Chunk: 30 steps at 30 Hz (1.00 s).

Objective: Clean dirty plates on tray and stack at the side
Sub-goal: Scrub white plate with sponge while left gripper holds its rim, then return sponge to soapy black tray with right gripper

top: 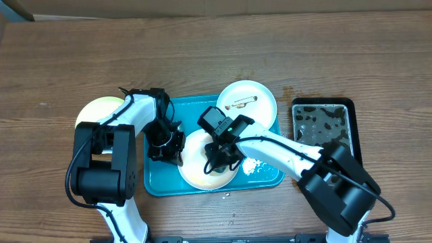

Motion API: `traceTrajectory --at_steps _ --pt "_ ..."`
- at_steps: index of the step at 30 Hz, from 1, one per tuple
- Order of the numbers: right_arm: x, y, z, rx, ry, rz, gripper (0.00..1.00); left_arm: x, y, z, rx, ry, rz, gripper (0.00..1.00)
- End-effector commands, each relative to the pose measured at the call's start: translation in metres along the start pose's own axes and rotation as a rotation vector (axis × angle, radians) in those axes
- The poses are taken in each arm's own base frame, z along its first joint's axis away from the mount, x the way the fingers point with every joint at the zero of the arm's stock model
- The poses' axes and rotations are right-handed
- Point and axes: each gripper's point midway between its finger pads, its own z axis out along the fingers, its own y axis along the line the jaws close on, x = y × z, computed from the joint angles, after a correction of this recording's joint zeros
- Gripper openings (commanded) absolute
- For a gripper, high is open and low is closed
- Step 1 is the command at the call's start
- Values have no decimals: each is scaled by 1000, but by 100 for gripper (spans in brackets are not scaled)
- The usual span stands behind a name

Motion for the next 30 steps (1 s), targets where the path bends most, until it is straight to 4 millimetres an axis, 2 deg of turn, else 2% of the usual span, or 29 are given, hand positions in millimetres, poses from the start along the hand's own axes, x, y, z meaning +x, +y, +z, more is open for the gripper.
traceTrajectory --at_steps 1,6,8,11,18,21,26,30 --pt "-20 -12 -39 13 -127 44 4 -4 17 -3 -96 -42 16 4" --pt "-37 -21 -99 -44 -273 88 4 -9 12 -28 -115 -146 30 4" --pt "-39 -34 -118 -40 -307 120 4 -8 18 -39 -163 -183 5 4" --pt "-35 -62 -133 4 -314 185 4 -4 27 -53 -228 -225 -23 4" --pt "-8 -159 -143 232 -226 404 4 4 26 -81 -258 -329 -56 4" --pt "0 -190 -148 271 -203 480 4 9 32 -95 -307 -382 -98 4" --pt "14 -218 -153 291 -161 550 4 14 33 -113 -322 -462 -139 4" --pt "22 -228 -149 300 -139 584 4 17 32 -121 -322 -496 -138 4"
